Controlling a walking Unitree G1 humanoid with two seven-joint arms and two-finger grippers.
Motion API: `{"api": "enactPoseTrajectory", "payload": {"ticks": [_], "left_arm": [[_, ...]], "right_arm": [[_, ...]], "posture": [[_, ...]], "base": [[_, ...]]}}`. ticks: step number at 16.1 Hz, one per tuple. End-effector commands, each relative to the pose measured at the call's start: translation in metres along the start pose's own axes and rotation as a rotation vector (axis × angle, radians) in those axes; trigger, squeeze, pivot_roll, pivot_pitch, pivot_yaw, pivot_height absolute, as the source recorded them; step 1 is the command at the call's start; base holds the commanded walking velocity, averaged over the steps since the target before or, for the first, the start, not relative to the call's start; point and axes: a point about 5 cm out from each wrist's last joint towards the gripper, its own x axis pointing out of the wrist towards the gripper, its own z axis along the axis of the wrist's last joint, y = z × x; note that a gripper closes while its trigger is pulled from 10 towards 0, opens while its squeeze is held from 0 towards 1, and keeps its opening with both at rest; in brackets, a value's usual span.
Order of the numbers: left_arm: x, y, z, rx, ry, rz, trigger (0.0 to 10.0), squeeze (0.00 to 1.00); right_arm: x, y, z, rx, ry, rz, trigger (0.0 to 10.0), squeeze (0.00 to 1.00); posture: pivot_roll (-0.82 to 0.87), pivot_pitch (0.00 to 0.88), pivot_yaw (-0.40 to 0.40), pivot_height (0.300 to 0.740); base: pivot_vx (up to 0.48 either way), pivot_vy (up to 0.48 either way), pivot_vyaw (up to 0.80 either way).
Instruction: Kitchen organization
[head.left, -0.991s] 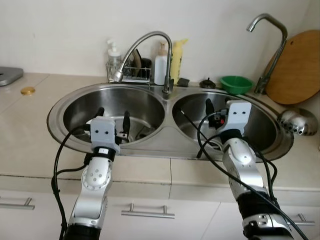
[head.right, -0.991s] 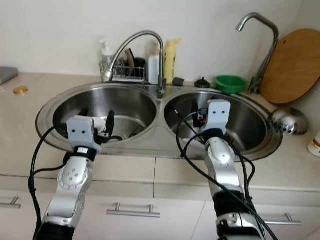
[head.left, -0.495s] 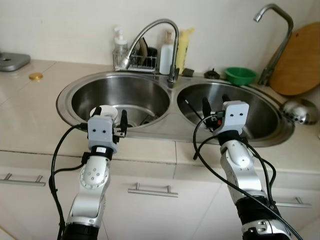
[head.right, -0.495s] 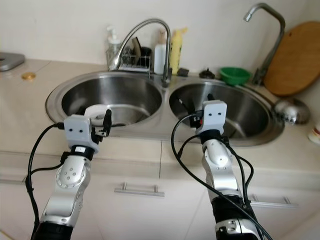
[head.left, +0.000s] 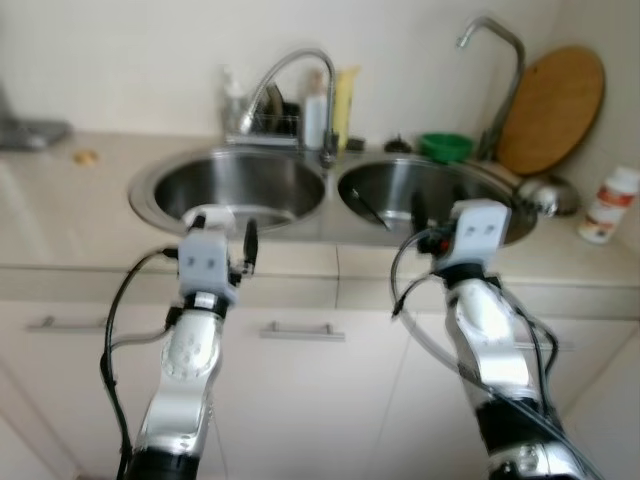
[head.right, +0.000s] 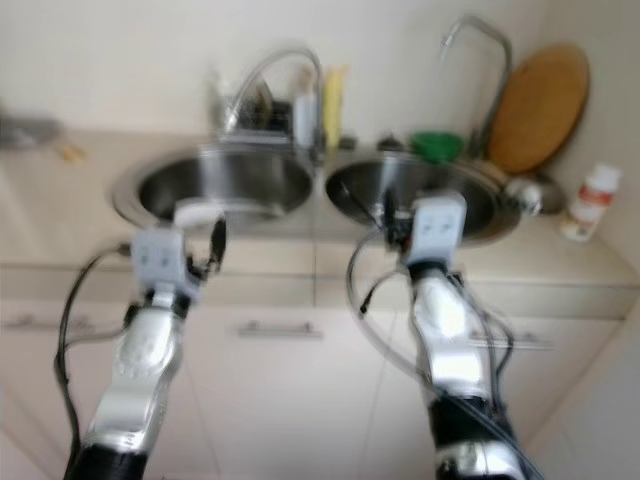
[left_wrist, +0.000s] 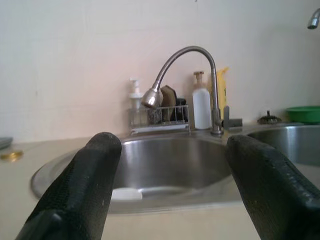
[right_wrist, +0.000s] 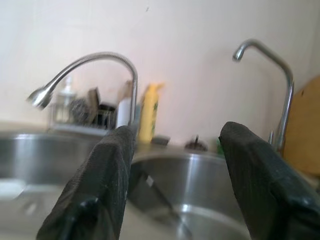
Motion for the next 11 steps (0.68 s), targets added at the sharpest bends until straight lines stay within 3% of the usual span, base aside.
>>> {"api": "enactPoseTrajectory", "payload": {"ticks": [1, 6, 7, 8, 10, 11], "left_arm": [[0.004, -0.003, 0.005, -0.001, -0.023, -0.014, 10.0, 0.00], [-0.006, -0.012, -0.009, -0.011, 0.051, -0.068, 10.0, 0.00], [-0.017, -0.023, -0.026, -0.001, 0.145, -0.143, 10.0, 0.00], [-0.017, -0.023, -0.026, -0.001, 0.145, -0.143, 10.0, 0.00], [-0.027, -0.032, -0.037, -0.004, 0.213, -0.202, 10.0, 0.00], [-0.041, -0.045, -0.051, 0.022, 0.294, -0.305, 10.0, 0.00]], "right_arm": [[0.001, -0.005, 0.004, -0.017, -0.013, -0.011, 10.0, 0.00], [-0.014, -0.001, -0.008, -0.030, 0.044, 0.018, 10.0, 0.00], [-0.030, -0.001, -0.024, -0.061, 0.141, 0.032, 10.0, 0.00], [-0.030, -0.001, -0.024, -0.061, 0.141, 0.032, 10.0, 0.00], [-0.042, -0.001, -0.038, -0.096, 0.233, 0.047, 10.0, 0.00], [-0.062, -0.006, -0.059, -0.148, 0.379, 0.048, 10.0, 0.00]], "posture": [[0.05, 0.000, -0.051, 0.740], [0.05, 0.000, -0.052, 0.740], [0.05, 0.000, -0.054, 0.740], [0.05, 0.000, -0.054, 0.740], [0.05, 0.000, -0.053, 0.740], [0.05, 0.000, -0.053, 0.740]], "base": [[0.000, 0.000, 0.00], [0.000, 0.000, 0.00], [0.000, 0.371, 0.00], [0.000, 0.371, 0.00], [0.000, 0.467, -0.80], [0.000, 0.454, -0.80]]}}
